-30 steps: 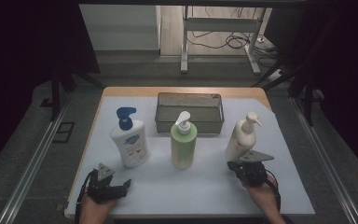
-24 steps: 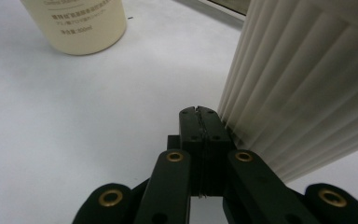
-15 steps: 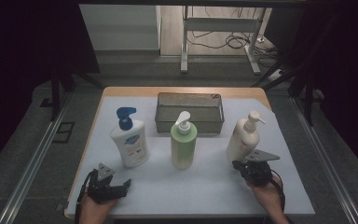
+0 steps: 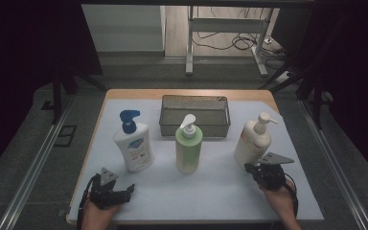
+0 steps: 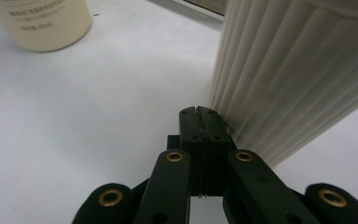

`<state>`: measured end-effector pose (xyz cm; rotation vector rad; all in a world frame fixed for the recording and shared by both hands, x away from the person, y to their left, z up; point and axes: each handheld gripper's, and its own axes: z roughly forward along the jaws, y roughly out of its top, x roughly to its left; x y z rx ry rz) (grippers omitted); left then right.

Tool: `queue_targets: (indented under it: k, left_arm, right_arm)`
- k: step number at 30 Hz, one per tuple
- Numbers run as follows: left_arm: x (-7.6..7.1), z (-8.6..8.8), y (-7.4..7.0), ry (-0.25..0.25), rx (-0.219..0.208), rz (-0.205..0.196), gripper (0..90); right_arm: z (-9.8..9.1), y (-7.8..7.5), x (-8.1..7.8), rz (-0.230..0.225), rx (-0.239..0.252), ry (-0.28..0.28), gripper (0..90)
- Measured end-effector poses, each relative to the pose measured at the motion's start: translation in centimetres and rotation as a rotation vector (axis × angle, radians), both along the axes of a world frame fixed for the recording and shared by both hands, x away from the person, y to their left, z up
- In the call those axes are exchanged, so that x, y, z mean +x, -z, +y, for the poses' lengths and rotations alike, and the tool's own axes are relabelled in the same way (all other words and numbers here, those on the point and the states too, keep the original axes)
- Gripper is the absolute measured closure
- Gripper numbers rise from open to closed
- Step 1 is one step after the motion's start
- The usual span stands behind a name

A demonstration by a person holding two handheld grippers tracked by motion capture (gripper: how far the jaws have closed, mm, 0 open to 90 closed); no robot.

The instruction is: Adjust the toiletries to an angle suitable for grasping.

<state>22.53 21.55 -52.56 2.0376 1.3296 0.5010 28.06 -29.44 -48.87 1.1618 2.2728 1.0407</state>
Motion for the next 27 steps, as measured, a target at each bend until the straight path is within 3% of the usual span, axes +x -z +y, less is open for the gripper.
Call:
queue_targets:
  k: [4,12,27]
  left_arm:
    - [0.0,0.0,0.0,0.0,-0.001,0.001,12.6]
    - [0.0,0.0,0.0,0.0,-0.001,0.001,12.7]
    - [0.0,0.0,0.0,0.0,-0.001,-0.002,12.7]
  right_arm:
    - [-0.7,0.0,0.0,-0.001,-0.003,0.021,89.2]
    - [-0.6,-0.4,-0.2,-0.007,0.006,0.011,83.1]
    - [-1.5,-1.7,-2.1,0.001,0.013,0.006,58.1]
